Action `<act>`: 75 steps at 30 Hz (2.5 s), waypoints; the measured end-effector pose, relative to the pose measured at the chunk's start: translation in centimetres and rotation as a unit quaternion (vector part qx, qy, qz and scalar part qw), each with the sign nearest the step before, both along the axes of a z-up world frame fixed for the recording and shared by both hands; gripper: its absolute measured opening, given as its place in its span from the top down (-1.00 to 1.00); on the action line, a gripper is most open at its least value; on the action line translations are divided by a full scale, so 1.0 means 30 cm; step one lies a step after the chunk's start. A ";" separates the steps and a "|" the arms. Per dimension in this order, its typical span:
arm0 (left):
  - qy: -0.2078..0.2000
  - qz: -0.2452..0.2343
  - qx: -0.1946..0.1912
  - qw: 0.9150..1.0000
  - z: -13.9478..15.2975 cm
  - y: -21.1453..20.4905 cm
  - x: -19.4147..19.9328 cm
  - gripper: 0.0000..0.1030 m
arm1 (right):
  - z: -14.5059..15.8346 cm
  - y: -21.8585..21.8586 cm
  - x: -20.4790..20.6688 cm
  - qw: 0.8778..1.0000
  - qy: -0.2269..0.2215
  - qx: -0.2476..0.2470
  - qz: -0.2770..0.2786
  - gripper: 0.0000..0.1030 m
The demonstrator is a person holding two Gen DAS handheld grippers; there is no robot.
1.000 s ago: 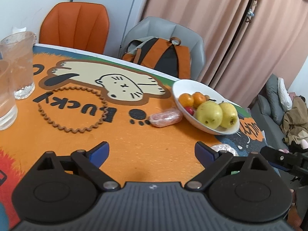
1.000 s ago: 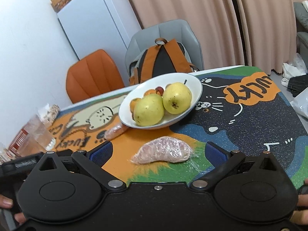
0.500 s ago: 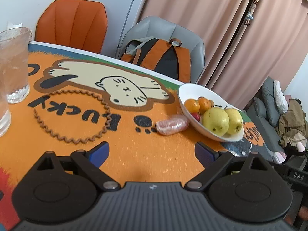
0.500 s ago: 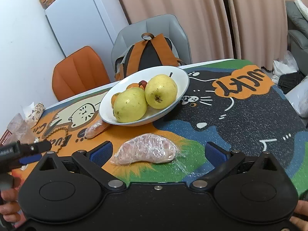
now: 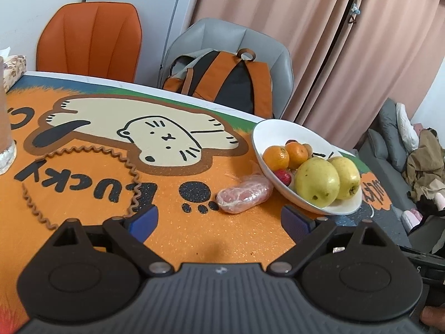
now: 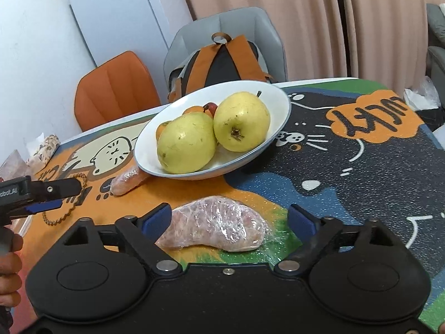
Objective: Organize fruits
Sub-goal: 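Move the right tool onto the plastic-wrapped pink item and close around it, then close the left tool on the other wrapped pink item while the right tool holds its own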
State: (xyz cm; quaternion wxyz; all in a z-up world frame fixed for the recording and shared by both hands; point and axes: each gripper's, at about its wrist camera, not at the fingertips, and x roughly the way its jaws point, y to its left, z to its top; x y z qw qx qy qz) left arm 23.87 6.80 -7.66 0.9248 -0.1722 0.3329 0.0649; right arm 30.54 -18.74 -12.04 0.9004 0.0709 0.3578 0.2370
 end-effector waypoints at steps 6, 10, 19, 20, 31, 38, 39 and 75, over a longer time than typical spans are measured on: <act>0.012 -0.005 0.004 1.000 -0.022 0.001 0.057 -0.79 | -0.008 0.019 0.006 1.000 0.002 -0.011 0.012 -0.23; 0.015 -0.012 0.010 1.000 -0.033 -0.016 0.096 -0.78 | -0.005 0.016 -0.009 1.000 0.005 -0.013 0.019 0.04; 0.021 -0.033 0.038 0.999 -0.059 -0.070 0.198 -0.61 | 0.000 -0.003 -0.098 0.998 0.022 0.001 0.066 0.34; 0.024 -0.035 0.042 0.998 -0.067 -0.076 0.209 -0.58 | 0.002 -0.004 -0.107 0.997 0.021 0.003 0.072 0.33; 0.027 -0.047 0.067 0.996 -0.102 -0.106 0.212 0.09 | -0.004 0.003 -0.049 0.998 0.012 0.008 0.053 -0.12; 0.030 -0.047 0.066 0.996 -0.100 -0.104 0.171 0.29 | -0.004 0.044 -0.050 0.998 0.007 0.007 0.066 -0.13; 0.031 -0.047 0.064 0.996 -0.099 -0.101 0.163 0.30 | -0.004 0.048 -0.049 0.998 0.007 0.007 0.067 -0.13; 0.045 -0.055 0.066 0.995 -0.078 -0.124 0.082 -0.11 | -0.007 0.115 -0.079 0.996 -0.025 -0.046 0.065 0.22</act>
